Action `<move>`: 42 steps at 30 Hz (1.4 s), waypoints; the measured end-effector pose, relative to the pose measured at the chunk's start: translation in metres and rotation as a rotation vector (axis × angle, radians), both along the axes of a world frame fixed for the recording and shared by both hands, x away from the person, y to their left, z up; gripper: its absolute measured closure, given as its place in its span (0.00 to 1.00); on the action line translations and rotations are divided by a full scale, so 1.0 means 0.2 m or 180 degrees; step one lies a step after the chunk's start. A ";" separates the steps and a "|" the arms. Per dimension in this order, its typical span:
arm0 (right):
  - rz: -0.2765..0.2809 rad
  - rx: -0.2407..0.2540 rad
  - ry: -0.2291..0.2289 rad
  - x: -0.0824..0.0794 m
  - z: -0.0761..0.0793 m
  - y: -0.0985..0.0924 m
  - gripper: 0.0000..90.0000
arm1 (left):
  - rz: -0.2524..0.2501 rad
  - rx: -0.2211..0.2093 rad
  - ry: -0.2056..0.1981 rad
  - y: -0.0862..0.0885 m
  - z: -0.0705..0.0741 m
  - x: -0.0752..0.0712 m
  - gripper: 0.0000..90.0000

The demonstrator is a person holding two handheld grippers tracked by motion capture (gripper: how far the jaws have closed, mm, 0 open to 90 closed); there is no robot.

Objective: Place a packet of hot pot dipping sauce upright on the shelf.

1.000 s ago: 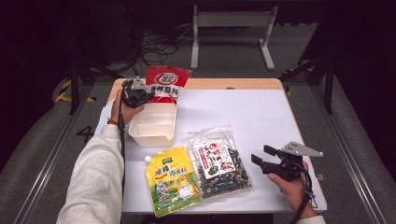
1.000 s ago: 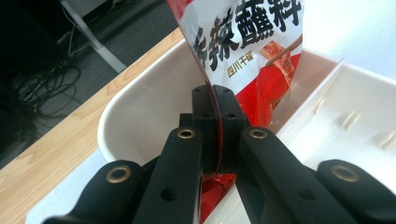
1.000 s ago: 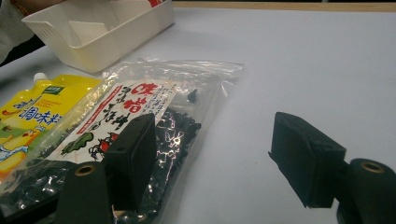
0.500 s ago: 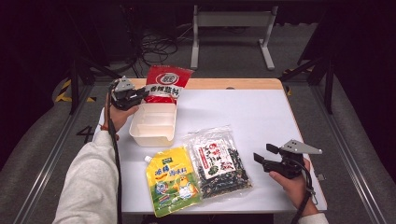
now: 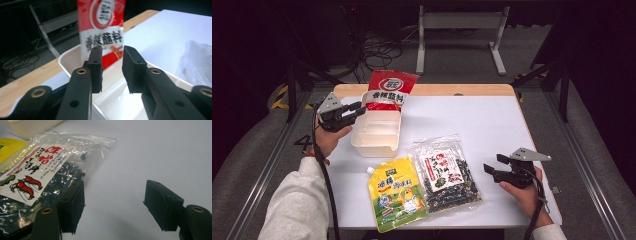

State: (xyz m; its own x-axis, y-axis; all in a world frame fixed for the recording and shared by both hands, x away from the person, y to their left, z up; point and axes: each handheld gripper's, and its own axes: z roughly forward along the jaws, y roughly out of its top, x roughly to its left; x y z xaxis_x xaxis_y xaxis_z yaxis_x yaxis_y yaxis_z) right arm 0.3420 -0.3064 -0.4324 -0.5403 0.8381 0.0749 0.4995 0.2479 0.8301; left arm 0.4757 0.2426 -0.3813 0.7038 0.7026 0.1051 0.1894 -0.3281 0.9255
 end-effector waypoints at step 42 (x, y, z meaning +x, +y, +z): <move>0.0906 -0.0152 0.0534 0.08 -0.05 0.28 0.25 | -0.0318 0.0074 0.0744 -0.02 -0.32 -0.79 0.22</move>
State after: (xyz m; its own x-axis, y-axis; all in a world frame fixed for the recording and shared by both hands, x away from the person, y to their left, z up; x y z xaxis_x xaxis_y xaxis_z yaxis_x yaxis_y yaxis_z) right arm 0.3581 -0.2507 -0.4418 -0.7368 0.6600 0.1471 0.5334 0.4337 0.7262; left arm 0.3174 0.2386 -0.4452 0.7767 0.6276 -0.0533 0.3627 -0.3765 0.8524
